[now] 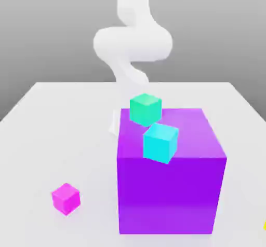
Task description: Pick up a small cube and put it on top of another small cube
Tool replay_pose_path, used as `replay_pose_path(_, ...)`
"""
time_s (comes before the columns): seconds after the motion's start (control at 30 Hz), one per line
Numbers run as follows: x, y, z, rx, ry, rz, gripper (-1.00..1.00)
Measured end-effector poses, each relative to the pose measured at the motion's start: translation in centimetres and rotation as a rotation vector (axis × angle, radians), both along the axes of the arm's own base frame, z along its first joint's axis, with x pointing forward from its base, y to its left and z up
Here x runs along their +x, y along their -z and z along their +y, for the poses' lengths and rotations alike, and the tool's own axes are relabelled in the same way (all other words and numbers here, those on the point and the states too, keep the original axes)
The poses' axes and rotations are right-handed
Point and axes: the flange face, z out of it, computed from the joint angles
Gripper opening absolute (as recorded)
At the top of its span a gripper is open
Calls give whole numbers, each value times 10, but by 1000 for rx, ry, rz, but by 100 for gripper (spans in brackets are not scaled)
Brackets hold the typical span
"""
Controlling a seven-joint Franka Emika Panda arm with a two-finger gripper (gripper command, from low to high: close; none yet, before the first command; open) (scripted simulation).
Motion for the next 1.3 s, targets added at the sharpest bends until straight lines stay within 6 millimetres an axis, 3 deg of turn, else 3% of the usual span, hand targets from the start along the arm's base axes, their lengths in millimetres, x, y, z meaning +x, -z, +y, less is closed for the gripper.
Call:
replay_pose_path(0.27,83,101,80,-39,-203,191,0)
replay_pose_path(0.53,120,224,175,-109,-398,372,0)
replay_pose_path(0.67,116,292,232,-161,-512,458,0)
replay_pose_path(0.8,108,363,268,-213,-590,543,0)
replay_pose_path(0.93,87,436,305,-276,-677,625,0)
replay_pose_path(1.03,68,489,324,-320,-732,674,0)
replay_pose_path(1.13,65,536,328,-328,-742,682,0)
replay_pose_path(1.17,64,548,328,-328,-742,683,-100)
replay_pose_path(1.3,64,547,328,-328,-742,683,-100)
